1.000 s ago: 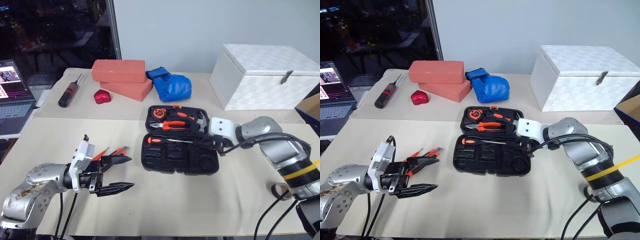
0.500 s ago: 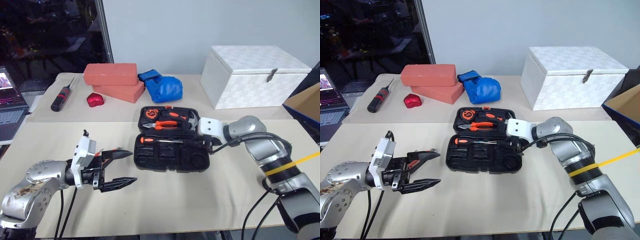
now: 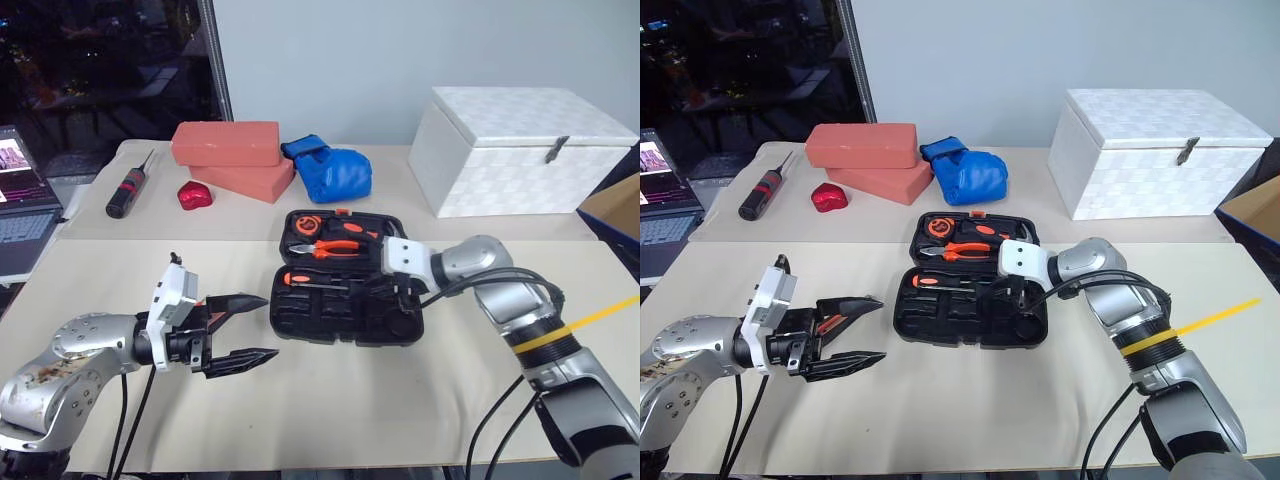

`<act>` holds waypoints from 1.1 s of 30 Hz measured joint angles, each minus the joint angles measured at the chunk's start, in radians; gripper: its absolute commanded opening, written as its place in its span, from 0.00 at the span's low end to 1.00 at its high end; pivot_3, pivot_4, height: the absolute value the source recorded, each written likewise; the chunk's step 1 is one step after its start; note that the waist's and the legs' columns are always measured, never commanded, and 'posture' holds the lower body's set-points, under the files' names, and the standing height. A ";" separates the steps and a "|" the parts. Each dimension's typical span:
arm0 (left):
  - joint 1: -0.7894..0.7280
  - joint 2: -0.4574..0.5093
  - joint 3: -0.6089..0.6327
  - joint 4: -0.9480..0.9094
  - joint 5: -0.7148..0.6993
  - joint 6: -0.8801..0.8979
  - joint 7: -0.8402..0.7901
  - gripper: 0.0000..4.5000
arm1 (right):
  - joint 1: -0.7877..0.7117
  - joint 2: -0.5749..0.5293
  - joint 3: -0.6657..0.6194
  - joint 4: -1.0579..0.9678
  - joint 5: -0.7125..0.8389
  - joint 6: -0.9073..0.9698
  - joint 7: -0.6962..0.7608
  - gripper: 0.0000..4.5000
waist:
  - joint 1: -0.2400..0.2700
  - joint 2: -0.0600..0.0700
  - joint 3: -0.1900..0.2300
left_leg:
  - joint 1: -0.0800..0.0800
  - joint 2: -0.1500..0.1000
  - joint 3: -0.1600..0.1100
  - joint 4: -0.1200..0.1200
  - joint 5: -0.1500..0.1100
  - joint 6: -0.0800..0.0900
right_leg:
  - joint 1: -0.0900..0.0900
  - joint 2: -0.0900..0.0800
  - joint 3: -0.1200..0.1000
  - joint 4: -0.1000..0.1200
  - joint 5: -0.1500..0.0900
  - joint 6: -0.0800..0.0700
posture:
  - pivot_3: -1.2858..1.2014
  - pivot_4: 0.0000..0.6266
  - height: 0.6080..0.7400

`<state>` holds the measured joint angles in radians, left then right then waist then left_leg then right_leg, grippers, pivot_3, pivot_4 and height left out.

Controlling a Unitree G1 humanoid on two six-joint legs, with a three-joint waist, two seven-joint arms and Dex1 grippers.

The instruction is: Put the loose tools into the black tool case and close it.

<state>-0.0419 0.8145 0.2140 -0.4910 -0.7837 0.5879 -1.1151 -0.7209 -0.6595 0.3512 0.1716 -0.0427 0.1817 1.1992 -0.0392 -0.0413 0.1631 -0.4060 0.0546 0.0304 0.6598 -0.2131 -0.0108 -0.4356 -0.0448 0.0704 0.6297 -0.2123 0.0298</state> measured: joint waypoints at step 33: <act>0.011 0.007 0.008 0.039 0.005 -0.013 0.027 1.00 | 0.309 0.181 -0.313 -0.143 0.280 0.204 -0.317 0.00 | -0.005 0.000 0.001 | 0.000 -0.001 0.000 0.000 0.000 -0.001 | -0.002 0.000 0.002 0.002 0.000 -0.001 | 0.52 0.24 1.00</act>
<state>-0.0313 0.8216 0.2221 -0.4521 -0.7783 0.5746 -1.0883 -0.4118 -0.4781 0.0380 0.0281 0.2369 0.3860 0.8826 -0.0439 -0.0411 0.1642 -0.4065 0.0539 0.0303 0.6596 -0.2128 -0.0114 -0.4372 -0.0446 0.0719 0.6314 -0.2127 0.0287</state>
